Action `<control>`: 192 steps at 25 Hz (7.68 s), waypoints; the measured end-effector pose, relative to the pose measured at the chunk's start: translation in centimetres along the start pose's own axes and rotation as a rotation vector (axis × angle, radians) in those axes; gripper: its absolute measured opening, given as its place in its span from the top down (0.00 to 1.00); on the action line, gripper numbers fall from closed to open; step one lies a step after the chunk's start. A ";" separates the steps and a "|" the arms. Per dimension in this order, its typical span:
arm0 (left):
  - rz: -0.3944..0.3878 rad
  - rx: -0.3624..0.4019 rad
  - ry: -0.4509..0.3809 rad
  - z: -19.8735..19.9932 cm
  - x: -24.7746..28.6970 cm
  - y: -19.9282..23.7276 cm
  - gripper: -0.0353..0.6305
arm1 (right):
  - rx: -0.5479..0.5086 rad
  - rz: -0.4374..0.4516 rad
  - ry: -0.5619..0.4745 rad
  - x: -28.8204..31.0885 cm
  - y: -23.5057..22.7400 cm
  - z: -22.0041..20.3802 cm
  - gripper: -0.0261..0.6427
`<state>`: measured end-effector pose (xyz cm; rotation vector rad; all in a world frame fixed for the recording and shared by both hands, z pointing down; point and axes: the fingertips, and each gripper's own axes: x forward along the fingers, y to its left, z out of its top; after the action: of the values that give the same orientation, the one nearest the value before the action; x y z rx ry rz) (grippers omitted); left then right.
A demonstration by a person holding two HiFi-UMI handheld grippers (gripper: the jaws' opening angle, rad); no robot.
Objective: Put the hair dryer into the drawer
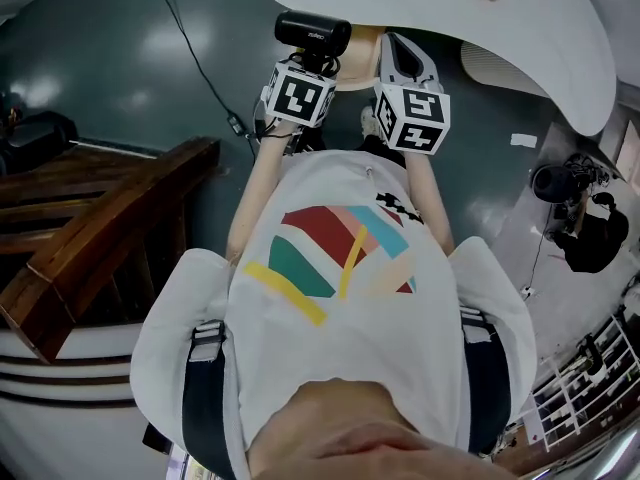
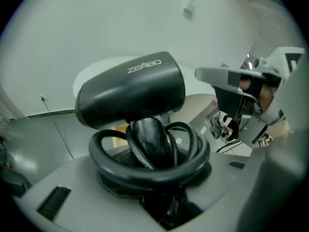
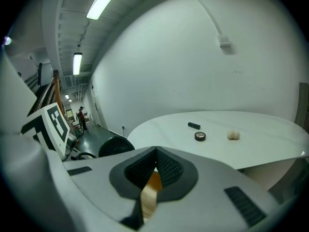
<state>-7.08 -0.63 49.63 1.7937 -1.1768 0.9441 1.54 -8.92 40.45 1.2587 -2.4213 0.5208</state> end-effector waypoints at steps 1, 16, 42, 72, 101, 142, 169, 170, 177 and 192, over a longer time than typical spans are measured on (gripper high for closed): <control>-0.008 0.003 0.025 -0.7 0.6 0.0 0.66 | 0.004 -0.005 0.007 0.0 0.0 -0.3 0.94; -0.054 0.071 0.246 -3.2 6.6 0.3 0.66 | 0.064 -0.099 0.088 -0.2 -2.6 -3.2 0.94; -0.009 0.079 0.397 -1.5 14.7 3.6 0.67 | 0.093 -0.170 0.134 0.6 -6.4 -3.3 0.94; -0.027 0.243 0.102 1.4 19.5 3.4 0.66 | 0.142 -0.203 0.256 1.7 -5.6 -8.8 0.94; -0.021 0.437 0.210 1.5 20.9 4.2 0.66 | 0.072 -0.172 0.305 1.1 -1.7 -11.9 0.94; 0.229 0.461 0.260 0.7 27.0 8.7 0.65 | 0.077 -0.198 0.359 0.4 -2.5 -14.5 0.94; 0.133 0.385 0.394 -1.7 26.2 7.5 0.45 | 0.049 -0.149 0.343 0.0 -0.8 -14.2 0.94; 0.126 0.398 0.401 -1.9 26.0 7.3 0.45 | 0.046 -0.147 0.339 0.1 -0.7 -14.1 0.94; 0.105 0.466 0.359 -2.0 24.9 5.7 0.45 | 0.020 -0.137 0.312 -0.3 -0.1 -12.8 0.94; 0.091 0.404 0.217 -0.7 19.2 2.1 0.45 | -0.075 -0.140 0.233 -1.2 -0.3 -9.3 0.94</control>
<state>-3.45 -7.56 67.25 1.8948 -0.9860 1.4738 3.80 -3.85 48.02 1.2501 -2.1249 0.5013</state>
